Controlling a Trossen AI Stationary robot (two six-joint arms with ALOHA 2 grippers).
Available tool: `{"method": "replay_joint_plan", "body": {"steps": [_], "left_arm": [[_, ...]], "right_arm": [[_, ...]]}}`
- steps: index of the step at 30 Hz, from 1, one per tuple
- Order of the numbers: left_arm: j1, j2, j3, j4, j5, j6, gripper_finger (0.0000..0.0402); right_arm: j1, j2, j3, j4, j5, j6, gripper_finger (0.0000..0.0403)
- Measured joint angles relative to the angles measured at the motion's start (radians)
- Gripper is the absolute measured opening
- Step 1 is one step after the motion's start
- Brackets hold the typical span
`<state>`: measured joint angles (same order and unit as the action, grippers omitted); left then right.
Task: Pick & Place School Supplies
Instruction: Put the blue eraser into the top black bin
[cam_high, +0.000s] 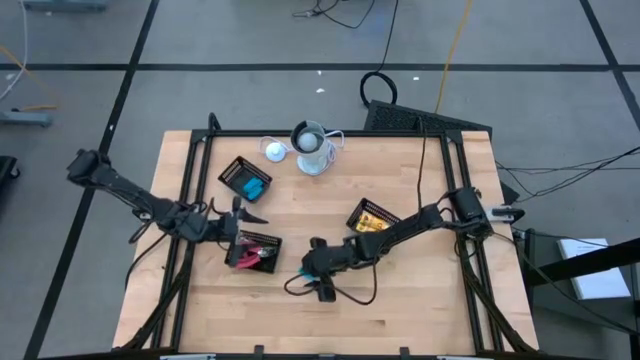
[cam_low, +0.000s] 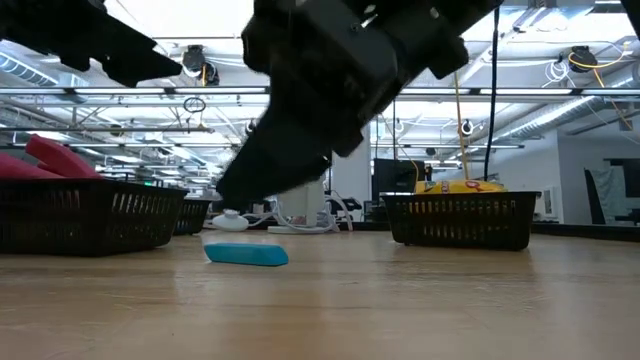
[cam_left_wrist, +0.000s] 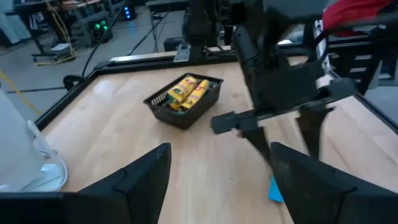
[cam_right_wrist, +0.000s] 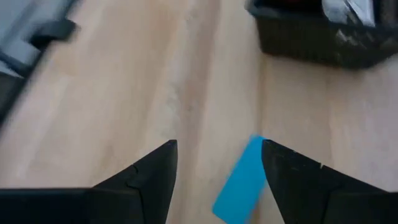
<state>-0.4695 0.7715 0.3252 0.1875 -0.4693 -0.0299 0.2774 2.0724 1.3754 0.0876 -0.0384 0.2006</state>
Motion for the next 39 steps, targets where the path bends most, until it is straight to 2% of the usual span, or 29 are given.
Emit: {"method": "replay_joint_plan", "body": {"steps": [7,15,31,35,39], "left_arm": [[-0.056,0.001,0.000,0.000,-0.043,0.002,0.0271],[-0.083,0.000,0.000,0.000,-0.090,0.003,0.0271],[-0.082,0.001,0.001,-0.001,-0.091,-0.001,0.0271],[-0.082,0.001,0.001,-0.002,-0.091,-0.001,0.0271],[-0.082,0.001,0.001,-0.002,-0.091,-0.001,0.0271]], "right_arm": [[0.006,0.005,0.000,-0.096,0.091,0.041,0.0226],[0.005,0.009,-0.001,-0.091,0.092,0.053,0.0226],[0.011,0.075,0.003,-0.020,0.068,0.096,0.0223],[0.012,0.076,0.003,-0.016,0.076,0.088,0.0189],[0.012,0.077,0.003,-0.016,0.083,0.073,0.0103]]}}
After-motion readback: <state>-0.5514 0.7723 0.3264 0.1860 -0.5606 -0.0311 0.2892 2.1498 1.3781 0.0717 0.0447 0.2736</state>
